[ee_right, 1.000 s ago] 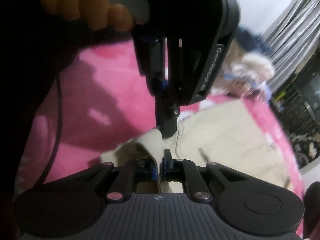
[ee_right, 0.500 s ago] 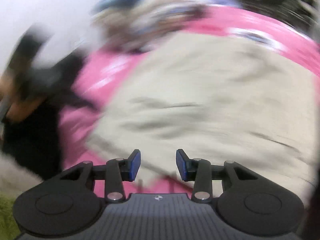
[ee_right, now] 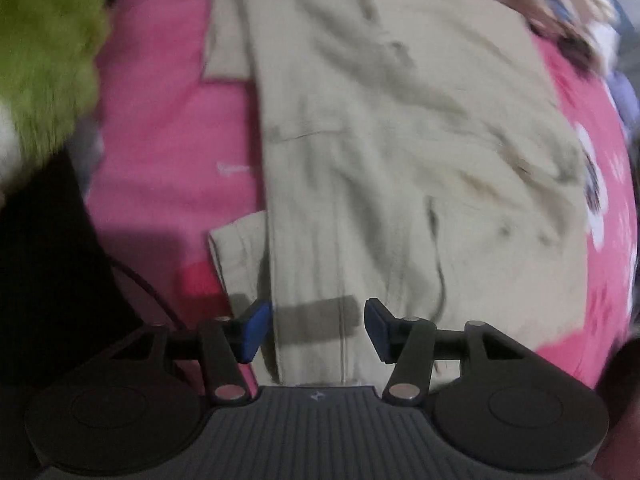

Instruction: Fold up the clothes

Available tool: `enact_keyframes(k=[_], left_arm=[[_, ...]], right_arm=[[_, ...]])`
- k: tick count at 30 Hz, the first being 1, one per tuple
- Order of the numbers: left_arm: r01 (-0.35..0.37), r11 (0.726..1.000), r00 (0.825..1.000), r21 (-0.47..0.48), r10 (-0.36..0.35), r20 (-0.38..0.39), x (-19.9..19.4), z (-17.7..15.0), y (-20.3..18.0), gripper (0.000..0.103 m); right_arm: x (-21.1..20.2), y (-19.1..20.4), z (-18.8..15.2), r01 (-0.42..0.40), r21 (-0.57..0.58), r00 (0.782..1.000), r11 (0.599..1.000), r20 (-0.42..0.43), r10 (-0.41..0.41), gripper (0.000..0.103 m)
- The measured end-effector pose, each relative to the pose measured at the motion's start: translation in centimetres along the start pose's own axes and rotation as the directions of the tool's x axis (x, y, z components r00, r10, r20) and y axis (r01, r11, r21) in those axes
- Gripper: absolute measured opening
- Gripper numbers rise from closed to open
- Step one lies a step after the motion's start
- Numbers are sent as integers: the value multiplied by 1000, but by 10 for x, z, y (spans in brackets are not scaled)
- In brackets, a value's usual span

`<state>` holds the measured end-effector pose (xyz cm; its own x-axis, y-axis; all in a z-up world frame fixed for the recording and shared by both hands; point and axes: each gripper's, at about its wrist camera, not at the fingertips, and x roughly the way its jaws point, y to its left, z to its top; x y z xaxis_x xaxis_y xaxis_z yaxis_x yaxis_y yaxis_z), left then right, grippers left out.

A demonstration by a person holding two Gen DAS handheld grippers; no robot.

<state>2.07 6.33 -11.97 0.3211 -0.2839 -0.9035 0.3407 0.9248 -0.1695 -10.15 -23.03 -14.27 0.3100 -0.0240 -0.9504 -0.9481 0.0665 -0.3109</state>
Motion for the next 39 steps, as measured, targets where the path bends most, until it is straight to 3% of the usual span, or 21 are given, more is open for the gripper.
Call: enact_keyframes(k=[3, 8, 9, 10, 11, 14, 18, 20, 25, 27, 28, 29, 32, 35, 39], left_arm=[[11, 999, 1000, -47, -12, -24, 5, -6, 10, 19], [51, 995, 998, -84, -55, -43, 14, -15, 15, 19], [55, 995, 997, -86, -59, -44, 15, -15, 14, 19], [57, 995, 997, -86, -61, -46, 15, -16, 14, 19], [60, 995, 997, -81, -64, -48, 14, -16, 13, 19], [73, 995, 995, -64, -77, -57, 12, -17, 9, 19], [70, 997, 995, -36, -72, -68, 12, -20, 2, 19], [74, 997, 994, -36, -76, -73, 12, -21, 2, 19], [76, 997, 994, -4, -76, -81, 13, -27, -3, 19], [83, 996, 992, 22, -81, -93, 11, -29, -5, 19], [96, 995, 990, 35, -92, -107, 9, -30, -7, 20], [111, 993, 986, 49, -103, -129, 7, -32, -8, 20], [129, 988, 982, 90, -114, -148, -6, -37, -10, 22], [137, 989, 985, 57, -130, -113, -22, -39, -5, 25], [84, 996, 995, -5, -84, -47, -23, -37, 1, 26]], right_arm=[[20, 7, 1, -5, -49, 998, 999, -63, 2, 57], [30, 19, 0, 26, -102, 995, 994, -94, -36, 58], [29, 19, 0, 42, -109, 994, 993, -95, -52, 55], [28, 20, -1, 57, -116, 993, 992, -96, -68, 42], [27, 21, -1, 72, -123, 992, 990, -96, -84, 20], [12, 12, -3, 25, -106, 993, 994, -112, -37, 18], [8, 16, -4, -51, -157, 990, 986, -138, 29, 18], [21, 26, -6, -129, -145, 981, 981, -160, 105, 19], [28, 32, -8, -149, -124, 977, 981, -172, 127, 22], [19, 29, -11, -150, -94, 978, 984, -158, 134, 27], [12, 25, -12, -159, -62, 977, 985, -152, 148, 38], [4, 19, -14, -172, -24, 975, 985, -145, 167, 41], [-32, -5, -20, -193, 116, 979, 974, -45, 199, 42], [-62, -31, -19, -225, 330, 970, 917, 161, 180, 42], [-63, -45, -13, -327, 541, 907, 775, 411, 95, 42]])
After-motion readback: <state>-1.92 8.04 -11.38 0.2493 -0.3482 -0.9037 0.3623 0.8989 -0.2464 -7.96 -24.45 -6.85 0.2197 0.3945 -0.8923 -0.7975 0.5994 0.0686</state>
